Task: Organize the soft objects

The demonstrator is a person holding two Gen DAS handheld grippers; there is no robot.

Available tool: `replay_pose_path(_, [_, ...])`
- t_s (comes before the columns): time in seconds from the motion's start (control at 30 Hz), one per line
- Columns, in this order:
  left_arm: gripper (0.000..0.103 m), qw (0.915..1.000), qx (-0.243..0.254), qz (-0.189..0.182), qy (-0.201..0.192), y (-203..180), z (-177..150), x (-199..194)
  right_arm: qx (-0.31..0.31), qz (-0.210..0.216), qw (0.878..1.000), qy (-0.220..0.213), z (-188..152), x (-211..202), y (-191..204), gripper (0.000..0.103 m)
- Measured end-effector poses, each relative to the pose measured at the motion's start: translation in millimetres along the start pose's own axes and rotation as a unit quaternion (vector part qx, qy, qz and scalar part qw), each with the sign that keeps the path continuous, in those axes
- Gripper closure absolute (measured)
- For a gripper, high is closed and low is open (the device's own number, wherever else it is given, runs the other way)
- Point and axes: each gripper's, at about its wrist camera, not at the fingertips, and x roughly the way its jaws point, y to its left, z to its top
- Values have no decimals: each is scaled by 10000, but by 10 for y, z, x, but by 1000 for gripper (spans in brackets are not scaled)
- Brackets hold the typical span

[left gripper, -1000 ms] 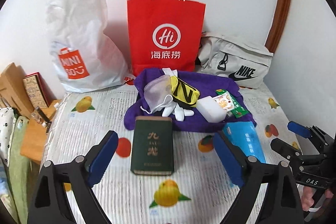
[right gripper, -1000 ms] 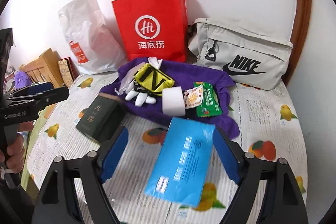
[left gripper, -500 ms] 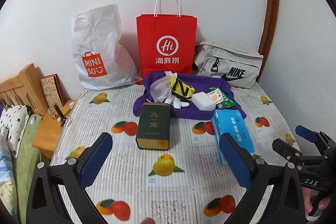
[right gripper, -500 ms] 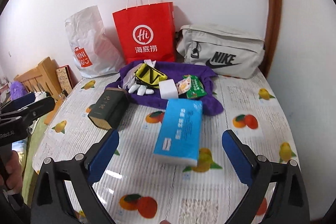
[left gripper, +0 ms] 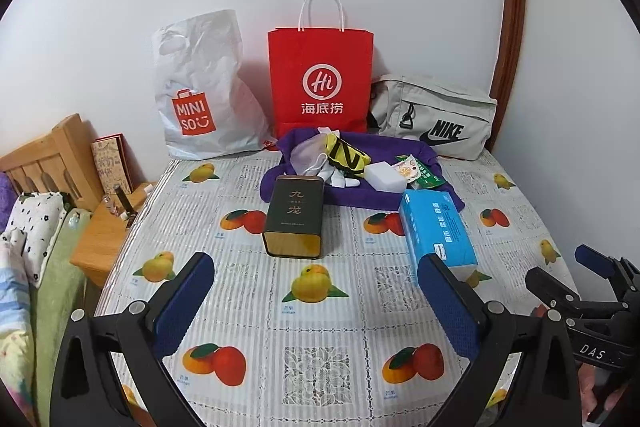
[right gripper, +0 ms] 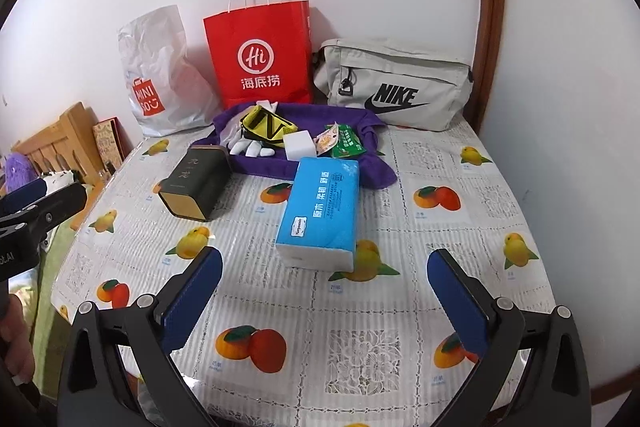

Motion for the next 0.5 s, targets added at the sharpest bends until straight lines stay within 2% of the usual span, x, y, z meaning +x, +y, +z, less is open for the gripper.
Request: replay_pose_path(0.5, [0, 10000, 9, -7, 30, -4, -101, -33, 85, -9, 9999, -55, -85, -76, -22, 2])
